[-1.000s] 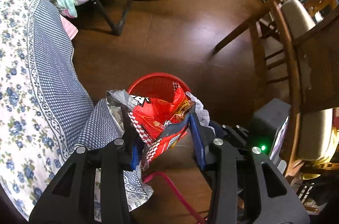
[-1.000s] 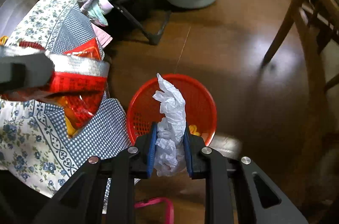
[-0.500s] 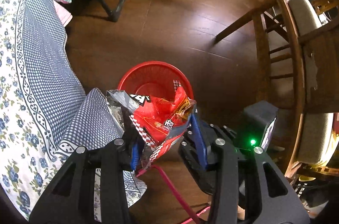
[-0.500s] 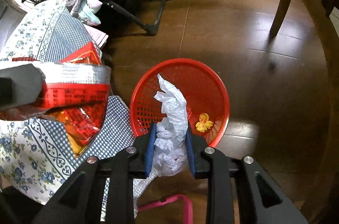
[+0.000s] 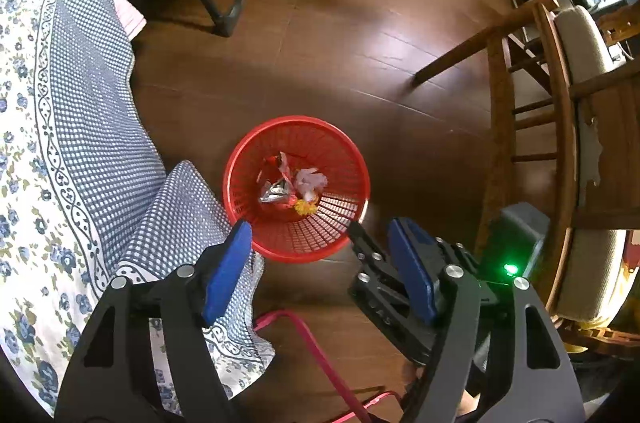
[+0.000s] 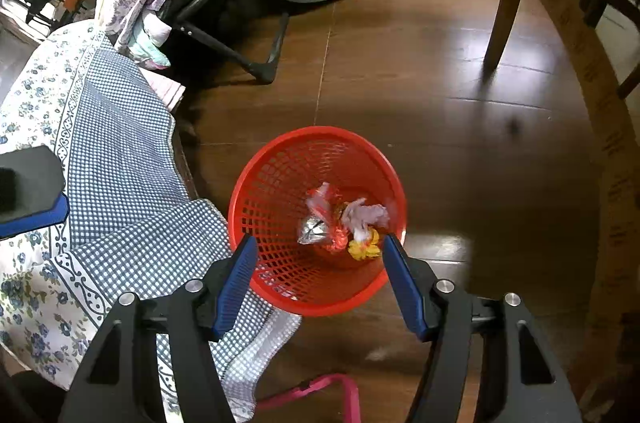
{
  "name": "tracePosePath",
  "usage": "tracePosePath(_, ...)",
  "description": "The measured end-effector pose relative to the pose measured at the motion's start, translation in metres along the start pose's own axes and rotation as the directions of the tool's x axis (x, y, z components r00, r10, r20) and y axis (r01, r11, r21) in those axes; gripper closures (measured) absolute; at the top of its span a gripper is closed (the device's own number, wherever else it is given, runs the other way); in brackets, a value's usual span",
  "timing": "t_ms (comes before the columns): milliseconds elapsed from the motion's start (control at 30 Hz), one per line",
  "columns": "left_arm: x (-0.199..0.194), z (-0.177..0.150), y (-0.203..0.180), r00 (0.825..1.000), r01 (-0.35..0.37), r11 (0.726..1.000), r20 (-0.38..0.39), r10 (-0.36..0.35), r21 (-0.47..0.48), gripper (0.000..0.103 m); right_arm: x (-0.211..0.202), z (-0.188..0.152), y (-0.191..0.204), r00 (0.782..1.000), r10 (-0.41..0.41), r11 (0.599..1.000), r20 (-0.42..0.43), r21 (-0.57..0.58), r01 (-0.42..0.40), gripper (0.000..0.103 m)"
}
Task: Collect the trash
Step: 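Open both grippers to drop the bags into the red wastebasket, then move both tools back toward the bed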
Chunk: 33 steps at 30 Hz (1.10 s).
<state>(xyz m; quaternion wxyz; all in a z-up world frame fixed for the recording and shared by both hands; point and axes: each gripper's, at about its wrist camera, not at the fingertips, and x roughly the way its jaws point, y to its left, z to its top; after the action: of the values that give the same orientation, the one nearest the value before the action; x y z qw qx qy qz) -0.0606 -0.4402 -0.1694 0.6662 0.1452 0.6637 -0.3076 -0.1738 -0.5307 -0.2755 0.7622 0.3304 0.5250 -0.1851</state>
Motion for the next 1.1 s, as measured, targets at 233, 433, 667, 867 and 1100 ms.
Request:
tracePosePath(233,-0.01,0.0,0.015,0.999,-0.025,0.998,0.041,0.027,-0.051,0.027,-0.029,0.007,-0.004,0.993,-0.109,0.994,0.052,0.0,0.109,0.022)
tracePosePath(433,-0.066,-0.006,0.012,0.965,-0.11,0.994,0.241,0.106,0.006,0.023,-0.063,0.011,0.006,0.984,-0.153,0.988,0.096,-0.021,0.155,0.018)
tracePosePath(667,-0.149,-0.03,0.033,0.921,-0.1,0.993,0.384,0.068,0.064,0.012,-0.113,0.018,0.054,0.961,-0.166,0.975,0.223,-0.11,0.194,0.014)
tracePosePath(867,-0.216,-0.059,0.096,0.86,-0.134,0.991,0.495,0.125,-0.017,0.007,-0.144,0.029,0.122,0.946,-0.119,0.957,0.301,-0.22,0.19,0.012)
tracePosePath(1100,-0.247,-0.082,0.19,0.82,-0.184,0.964,0.511,0.258,-0.192,0.007,-0.182,0.036,0.216,0.92,-0.021,0.93,0.391,-0.331,0.162,0.009)
